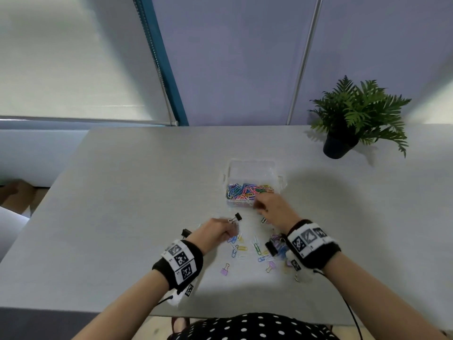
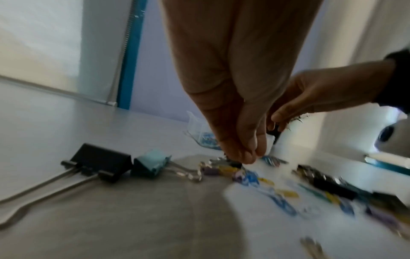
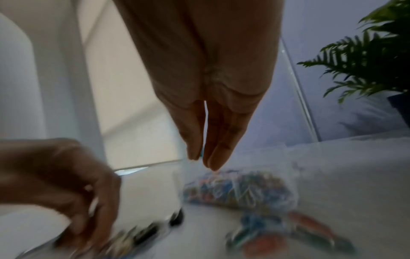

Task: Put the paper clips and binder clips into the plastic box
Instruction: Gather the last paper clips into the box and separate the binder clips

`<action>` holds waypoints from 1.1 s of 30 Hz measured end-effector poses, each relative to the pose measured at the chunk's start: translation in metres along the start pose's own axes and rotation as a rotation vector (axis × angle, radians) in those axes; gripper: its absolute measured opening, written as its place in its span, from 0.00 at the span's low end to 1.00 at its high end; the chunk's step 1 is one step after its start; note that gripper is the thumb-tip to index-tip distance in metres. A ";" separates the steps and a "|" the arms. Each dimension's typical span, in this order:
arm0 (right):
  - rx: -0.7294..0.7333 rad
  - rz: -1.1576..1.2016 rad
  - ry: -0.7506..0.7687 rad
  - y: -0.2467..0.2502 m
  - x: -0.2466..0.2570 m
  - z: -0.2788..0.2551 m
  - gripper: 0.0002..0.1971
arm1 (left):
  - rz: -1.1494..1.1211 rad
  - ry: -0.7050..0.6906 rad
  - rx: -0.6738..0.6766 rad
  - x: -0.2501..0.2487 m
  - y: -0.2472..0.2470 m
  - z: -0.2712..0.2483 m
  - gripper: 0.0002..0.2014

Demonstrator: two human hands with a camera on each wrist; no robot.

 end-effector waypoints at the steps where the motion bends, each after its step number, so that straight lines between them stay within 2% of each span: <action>1: 0.060 -0.054 -0.007 -0.012 0.000 -0.009 0.06 | 0.053 -0.007 0.008 0.000 -0.006 -0.002 0.09; 3: 0.149 -0.151 0.009 -0.036 0.001 -0.025 0.11 | 0.167 0.027 0.001 0.003 -0.014 -0.005 0.09; 6: 0.167 -0.264 0.102 -0.058 0.006 -0.040 0.18 | 0.254 0.084 0.000 0.007 -0.013 -0.009 0.09; 8: 0.123 -0.334 0.146 -0.064 0.008 -0.043 0.17 | 0.258 0.104 -0.014 0.011 -0.011 -0.012 0.09; 11: 0.096 -0.306 0.155 -0.064 0.006 -0.041 0.12 | 0.237 0.170 -0.027 0.021 -0.009 -0.019 0.09; 16: 0.123 -0.191 0.064 -0.052 -0.005 -0.035 0.11 | 0.141 0.225 -0.035 0.020 -0.007 -0.017 0.22; 18: 0.118 -0.187 -0.017 -0.048 -0.012 -0.032 0.15 | 0.112 0.219 -0.011 0.014 -0.011 -0.010 0.26; 21: 0.193 -0.286 -0.101 -0.053 -0.017 -0.034 0.27 | 0.173 0.215 0.095 0.006 -0.021 -0.002 0.30; 23: 0.205 -0.367 -0.089 -0.061 -0.012 -0.040 0.33 | 0.245 0.196 0.140 0.001 -0.024 0.000 0.28; 26: 0.152 -0.404 -0.030 -0.077 0.002 -0.047 0.36 | 0.313 0.158 0.137 -0.006 -0.027 0.003 0.26; 28: 0.108 -0.369 -0.009 -0.084 0.009 -0.045 0.33 | 0.324 0.155 0.114 -0.007 -0.027 0.004 0.22; 33: 0.083 -0.244 -0.001 -0.082 0.007 -0.038 0.16 | 0.336 0.157 0.104 -0.008 -0.026 0.005 0.13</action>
Point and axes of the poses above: each hand's wrist, its own z-axis towards the middle knuckle, its own y-axis out of the back of the hand, x = y × z, the point moved 5 cm from there along z, towards the middle knuckle, and after that the axes turned 15 degrees about -y, right-handed, at the moved point
